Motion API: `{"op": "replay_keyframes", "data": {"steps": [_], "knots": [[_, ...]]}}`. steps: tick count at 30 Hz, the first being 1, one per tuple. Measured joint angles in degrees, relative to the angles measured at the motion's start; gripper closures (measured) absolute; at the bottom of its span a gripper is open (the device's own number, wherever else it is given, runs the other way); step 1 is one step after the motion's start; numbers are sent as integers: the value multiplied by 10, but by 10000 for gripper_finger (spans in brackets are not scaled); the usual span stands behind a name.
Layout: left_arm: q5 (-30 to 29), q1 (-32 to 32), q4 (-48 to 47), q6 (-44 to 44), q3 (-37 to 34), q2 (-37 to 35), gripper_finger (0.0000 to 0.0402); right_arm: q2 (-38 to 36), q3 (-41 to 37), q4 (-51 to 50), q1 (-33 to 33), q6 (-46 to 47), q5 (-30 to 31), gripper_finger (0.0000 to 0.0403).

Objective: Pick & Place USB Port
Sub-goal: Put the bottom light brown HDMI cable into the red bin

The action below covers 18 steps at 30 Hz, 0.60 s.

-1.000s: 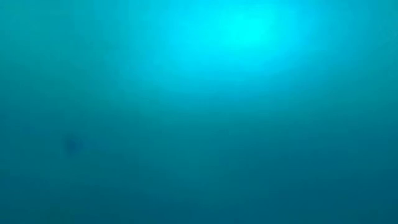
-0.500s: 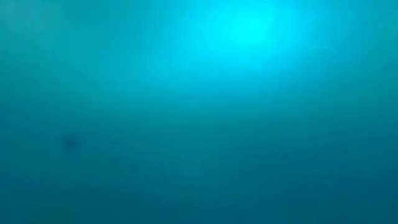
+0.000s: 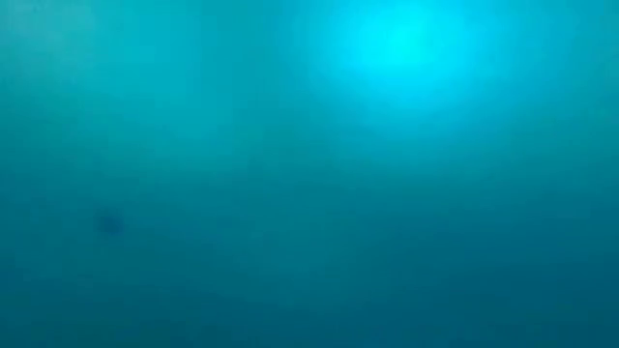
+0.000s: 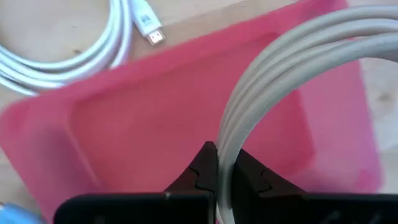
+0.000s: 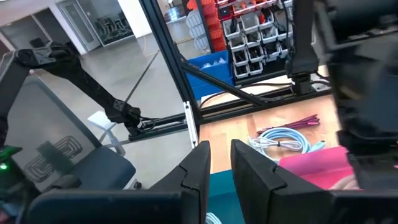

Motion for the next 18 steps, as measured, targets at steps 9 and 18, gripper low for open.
{"op": "replay_keyframes", "data": {"steps": [9,18], "knots": [[18,13,-32,33,13,36,389,0,0,2,9,9,1,348],[31,13,-11,39,13,51,389,0,0,2,11,8,5,348]]}}
